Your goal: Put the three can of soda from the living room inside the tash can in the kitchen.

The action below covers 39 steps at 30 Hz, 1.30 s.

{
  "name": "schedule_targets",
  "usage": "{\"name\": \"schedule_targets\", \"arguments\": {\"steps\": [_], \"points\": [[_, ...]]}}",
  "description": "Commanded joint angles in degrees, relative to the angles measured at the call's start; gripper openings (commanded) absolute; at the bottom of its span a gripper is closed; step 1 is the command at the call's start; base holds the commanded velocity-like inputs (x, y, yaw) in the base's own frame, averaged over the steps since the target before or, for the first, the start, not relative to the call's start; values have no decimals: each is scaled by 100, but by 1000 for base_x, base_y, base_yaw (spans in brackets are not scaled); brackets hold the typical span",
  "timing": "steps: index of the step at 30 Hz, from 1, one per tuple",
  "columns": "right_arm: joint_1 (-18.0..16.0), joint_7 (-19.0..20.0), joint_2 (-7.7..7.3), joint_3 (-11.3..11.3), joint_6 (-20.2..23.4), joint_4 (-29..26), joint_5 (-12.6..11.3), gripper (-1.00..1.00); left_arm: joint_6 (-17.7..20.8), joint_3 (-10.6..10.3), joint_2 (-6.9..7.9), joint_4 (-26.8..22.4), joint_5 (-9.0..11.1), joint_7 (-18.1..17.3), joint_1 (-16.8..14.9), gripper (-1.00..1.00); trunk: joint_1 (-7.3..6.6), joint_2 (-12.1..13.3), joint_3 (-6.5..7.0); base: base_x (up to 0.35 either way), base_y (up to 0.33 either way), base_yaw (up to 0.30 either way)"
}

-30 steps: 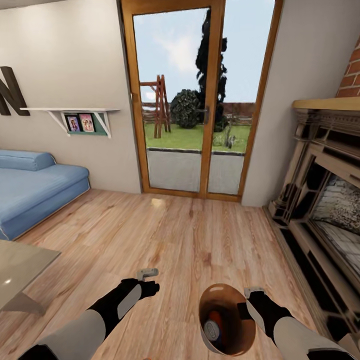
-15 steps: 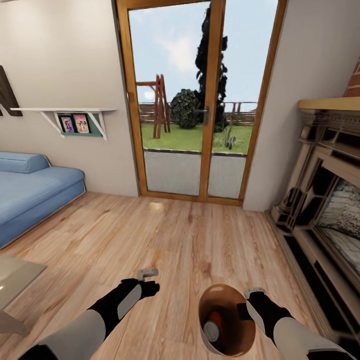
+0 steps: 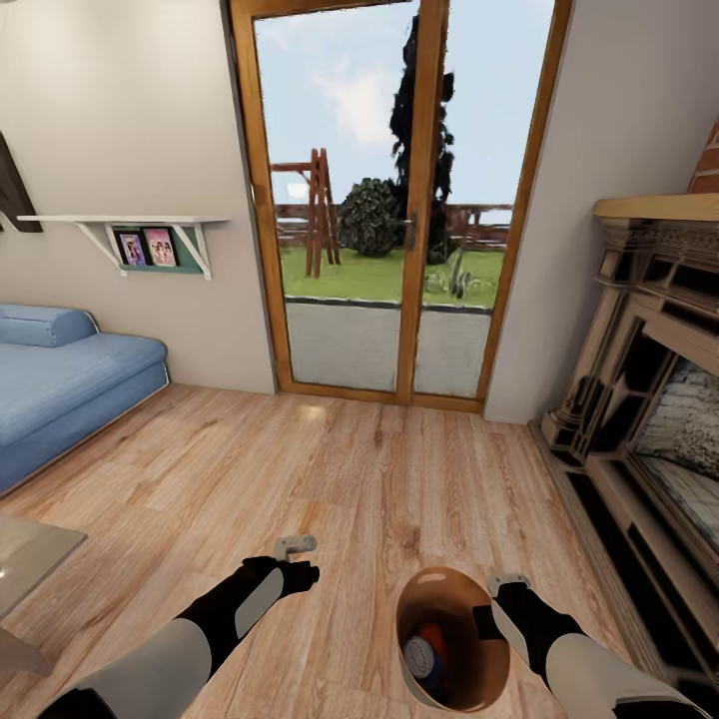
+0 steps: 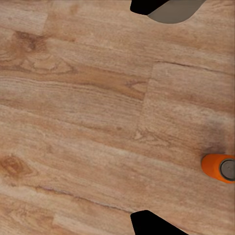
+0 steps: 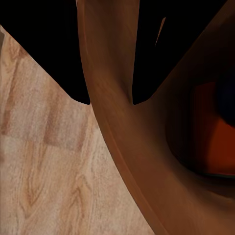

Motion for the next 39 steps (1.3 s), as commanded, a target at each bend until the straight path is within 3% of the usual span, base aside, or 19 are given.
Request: {"name": "schedule_targets", "arguments": {"steps": [1,29,32,39], "points": [[-2,33,0,-21,-4,-4,-33,-100,-1,0,0,0,0,0,0,100,0,0,1,-42,-4,0],[-18,16,-6,-37,47,-154,-29,-100,82,6,-1,-1,34,48,0,100,0,0,1,-3,0,0],[-46,16,-13,-42,249,-229,-29,-100,84,7,-2,-5,39,50,0,100,0,0,1,0,0,0],[-145,15,-38,-47,1275,-1124,-32,-100,86,8,0,-8,51,52,0,100,0,0,1,0,0,0]]}}
